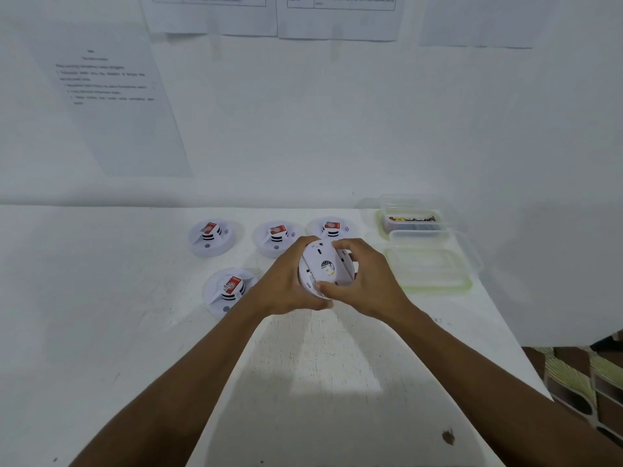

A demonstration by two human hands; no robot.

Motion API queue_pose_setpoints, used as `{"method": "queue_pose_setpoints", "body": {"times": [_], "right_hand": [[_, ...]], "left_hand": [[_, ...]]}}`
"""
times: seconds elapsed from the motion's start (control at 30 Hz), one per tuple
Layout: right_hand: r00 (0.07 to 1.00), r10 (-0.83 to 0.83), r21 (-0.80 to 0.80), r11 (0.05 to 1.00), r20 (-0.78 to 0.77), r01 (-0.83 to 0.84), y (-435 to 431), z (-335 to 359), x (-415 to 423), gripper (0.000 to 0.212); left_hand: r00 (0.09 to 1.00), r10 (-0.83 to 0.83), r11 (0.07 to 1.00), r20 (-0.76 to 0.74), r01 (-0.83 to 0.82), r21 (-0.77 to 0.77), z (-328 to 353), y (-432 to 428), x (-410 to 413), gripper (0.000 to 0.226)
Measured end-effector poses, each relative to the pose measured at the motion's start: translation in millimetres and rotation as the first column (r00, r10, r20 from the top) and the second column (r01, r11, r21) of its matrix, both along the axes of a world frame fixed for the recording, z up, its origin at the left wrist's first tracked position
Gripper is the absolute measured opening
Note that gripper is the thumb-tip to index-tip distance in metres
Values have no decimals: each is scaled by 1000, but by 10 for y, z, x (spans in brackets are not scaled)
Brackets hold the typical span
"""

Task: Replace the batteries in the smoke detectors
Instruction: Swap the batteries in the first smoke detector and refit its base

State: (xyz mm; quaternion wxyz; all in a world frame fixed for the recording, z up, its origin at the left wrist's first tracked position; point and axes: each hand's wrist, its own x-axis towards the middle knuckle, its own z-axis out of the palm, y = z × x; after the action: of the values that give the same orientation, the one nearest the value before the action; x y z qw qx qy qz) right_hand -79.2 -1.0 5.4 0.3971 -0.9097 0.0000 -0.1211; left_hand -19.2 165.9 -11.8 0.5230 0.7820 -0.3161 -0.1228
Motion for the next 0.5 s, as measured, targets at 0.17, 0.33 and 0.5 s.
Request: {"method": "queue_pose_setpoints", "body": {"times": [0.17,0.33,0.5], "right_hand": [[999,35,-43,998,2,-35,-8,4,-50,75],[998,52,-162,986,23,-48,-62,32,-19,80],[997,54,-259,965,52,-39,-7,54,-32,75]], "left_hand": [[999,-44,998,15,43,48,-34,7,23,84],[999,-38,999,-19,38,17,2,-19,13,80],[1000,17,998,3,-17,64,-68,9,52,90]]}}
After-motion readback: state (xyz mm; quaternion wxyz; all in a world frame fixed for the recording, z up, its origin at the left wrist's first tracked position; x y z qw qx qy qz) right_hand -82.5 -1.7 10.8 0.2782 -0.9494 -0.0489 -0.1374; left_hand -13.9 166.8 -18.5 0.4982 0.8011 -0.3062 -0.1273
